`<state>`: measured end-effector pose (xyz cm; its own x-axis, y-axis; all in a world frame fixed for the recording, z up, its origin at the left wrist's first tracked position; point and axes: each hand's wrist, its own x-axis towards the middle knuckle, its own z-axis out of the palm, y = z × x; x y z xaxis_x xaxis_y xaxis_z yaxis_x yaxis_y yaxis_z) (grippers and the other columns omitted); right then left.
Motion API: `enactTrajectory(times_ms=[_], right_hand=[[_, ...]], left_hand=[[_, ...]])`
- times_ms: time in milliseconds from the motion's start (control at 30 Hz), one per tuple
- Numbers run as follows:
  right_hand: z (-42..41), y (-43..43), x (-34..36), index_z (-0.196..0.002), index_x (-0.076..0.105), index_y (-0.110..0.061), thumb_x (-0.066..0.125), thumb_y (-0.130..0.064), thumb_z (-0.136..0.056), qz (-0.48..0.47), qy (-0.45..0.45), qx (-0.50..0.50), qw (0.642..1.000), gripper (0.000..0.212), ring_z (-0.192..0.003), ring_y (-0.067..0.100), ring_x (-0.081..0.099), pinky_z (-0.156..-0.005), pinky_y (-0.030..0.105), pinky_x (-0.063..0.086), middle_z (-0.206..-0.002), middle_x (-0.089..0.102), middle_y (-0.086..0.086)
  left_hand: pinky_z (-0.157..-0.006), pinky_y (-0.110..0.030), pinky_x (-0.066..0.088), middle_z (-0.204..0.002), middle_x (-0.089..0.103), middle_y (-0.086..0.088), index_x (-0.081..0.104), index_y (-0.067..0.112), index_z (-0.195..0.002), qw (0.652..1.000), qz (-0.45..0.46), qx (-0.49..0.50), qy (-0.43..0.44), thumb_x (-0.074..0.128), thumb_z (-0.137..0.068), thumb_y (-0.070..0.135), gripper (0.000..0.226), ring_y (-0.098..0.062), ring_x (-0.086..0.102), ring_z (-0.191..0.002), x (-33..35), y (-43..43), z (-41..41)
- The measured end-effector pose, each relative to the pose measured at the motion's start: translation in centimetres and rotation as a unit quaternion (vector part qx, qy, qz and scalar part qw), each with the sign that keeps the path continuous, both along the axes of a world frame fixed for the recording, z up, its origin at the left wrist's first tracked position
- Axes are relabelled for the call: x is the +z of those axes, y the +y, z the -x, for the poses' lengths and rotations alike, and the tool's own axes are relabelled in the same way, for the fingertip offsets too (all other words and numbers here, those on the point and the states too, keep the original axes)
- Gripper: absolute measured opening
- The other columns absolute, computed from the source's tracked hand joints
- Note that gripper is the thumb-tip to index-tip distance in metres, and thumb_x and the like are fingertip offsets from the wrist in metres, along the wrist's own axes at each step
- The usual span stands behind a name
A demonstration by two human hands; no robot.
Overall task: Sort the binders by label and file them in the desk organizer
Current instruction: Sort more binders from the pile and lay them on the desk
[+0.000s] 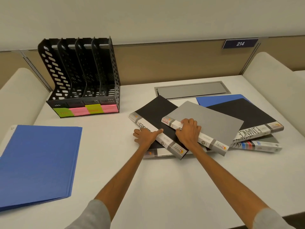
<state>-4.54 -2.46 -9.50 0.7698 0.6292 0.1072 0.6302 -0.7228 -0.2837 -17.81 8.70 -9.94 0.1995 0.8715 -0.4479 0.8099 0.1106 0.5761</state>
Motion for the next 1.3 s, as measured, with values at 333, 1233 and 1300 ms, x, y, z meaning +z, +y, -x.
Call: enactTrajectory(times_ms=[333, 1233, 1300], right_hand=[[-2.0, 1.4, 0.7, -0.118, 0.054, -0.016, 0.059, -0.042, -0.089, 0.046, 0.023, 0.028, 0.998, 0.040, -0.116, 0.025, 0.047, -0.093, 0.039, 0.038, -0.122, 0.055, 0.010], [-8.7, 10.2, 2.3, -0.128, 0.055, -0.014, 0.055, -0.050, -0.093, 0.052, 0.167, 0.086, 0.981, 0.050, -0.131, 0.029, 0.041, -0.108, 0.051, 0.028, -0.136, 0.051, 0.011], [-9.4, 10.8, 2.2, -0.132, 0.053, -0.014, 0.055, -0.051, -0.093, 0.064, 0.179, 0.090, 0.978, 0.054, -0.132, 0.029, 0.040, -0.110, 0.051, 0.026, -0.139, 0.050, 0.011]], left_hand=[[-0.101, -0.038, 0.046, -0.140, 0.042, -0.014, 0.039, 0.009, -0.137, 0.986, -0.104, 0.045, -0.119, 0.089, -0.067, 0.024, 0.087, -0.029, 0.042, -0.128, 1.4, -0.1, -2.5], [-0.079, -0.046, 0.060, -0.114, 0.067, -0.011, 0.053, 0.005, -0.121, 0.903, 0.155, 0.241, -0.321, 0.089, -0.059, 0.003, 0.071, -0.029, 0.069, -0.096, -1.0, 2.5, -2.2], [-0.075, -0.043, 0.062, -0.108, 0.069, -0.007, 0.059, 0.009, -0.112, 0.895, 0.134, 0.251, -0.344, 0.088, -0.060, 0.003, 0.060, -0.026, 0.070, -0.091, -1.2, 2.7, -2.5]])
